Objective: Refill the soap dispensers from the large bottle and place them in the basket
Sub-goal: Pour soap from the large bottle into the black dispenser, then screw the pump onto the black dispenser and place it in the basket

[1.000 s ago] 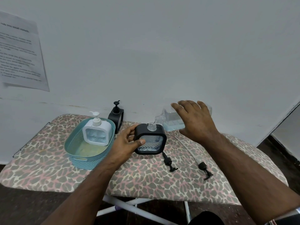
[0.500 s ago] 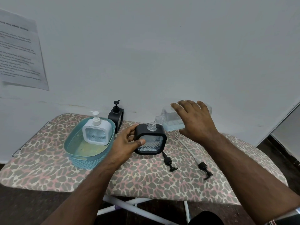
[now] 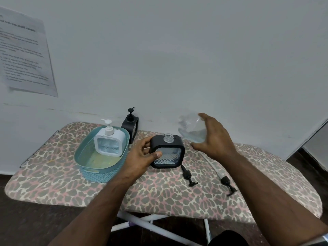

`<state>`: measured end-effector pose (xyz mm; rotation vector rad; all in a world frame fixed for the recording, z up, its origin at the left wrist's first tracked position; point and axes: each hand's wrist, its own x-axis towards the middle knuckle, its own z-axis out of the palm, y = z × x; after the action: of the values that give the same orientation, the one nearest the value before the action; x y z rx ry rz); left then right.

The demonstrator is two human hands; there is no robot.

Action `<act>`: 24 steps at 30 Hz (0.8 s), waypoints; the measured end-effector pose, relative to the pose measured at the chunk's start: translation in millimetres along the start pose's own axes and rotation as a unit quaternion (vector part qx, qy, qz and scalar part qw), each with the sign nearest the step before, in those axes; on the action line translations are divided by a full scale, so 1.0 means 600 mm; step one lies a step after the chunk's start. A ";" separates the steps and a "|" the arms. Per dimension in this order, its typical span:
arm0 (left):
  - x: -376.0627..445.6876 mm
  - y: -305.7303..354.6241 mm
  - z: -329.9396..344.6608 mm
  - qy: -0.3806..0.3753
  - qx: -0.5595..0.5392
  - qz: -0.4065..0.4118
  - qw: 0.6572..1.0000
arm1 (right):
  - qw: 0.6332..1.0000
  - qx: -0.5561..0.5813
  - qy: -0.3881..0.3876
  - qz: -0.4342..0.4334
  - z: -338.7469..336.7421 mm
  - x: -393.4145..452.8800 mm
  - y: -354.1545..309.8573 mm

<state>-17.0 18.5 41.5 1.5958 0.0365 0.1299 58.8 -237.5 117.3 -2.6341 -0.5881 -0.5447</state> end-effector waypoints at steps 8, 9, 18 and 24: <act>-0.008 -0.025 -0.010 0.000 -0.020 -0.025 0.999 | 0.954 0.211 0.028 0.211 0.085 -0.044 0.062; -0.009 -0.028 -0.011 0.000 -0.025 -0.028 0.999 | 0.947 0.224 0.026 0.227 0.093 -0.050 0.066; -0.008 -0.055 -0.011 -0.002 -0.022 -0.054 0.998 | 0.928 0.250 -0.005 0.277 0.121 -0.053 0.070; -0.007 -0.078 -0.006 -0.001 -0.001 -0.066 0.998 | 0.894 0.310 -0.079 0.313 0.108 -0.074 0.097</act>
<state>-18.7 22.9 -5.5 1.5866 0.1410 0.0254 67.2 -271.8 26.0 -2.0743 0.0752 0.0629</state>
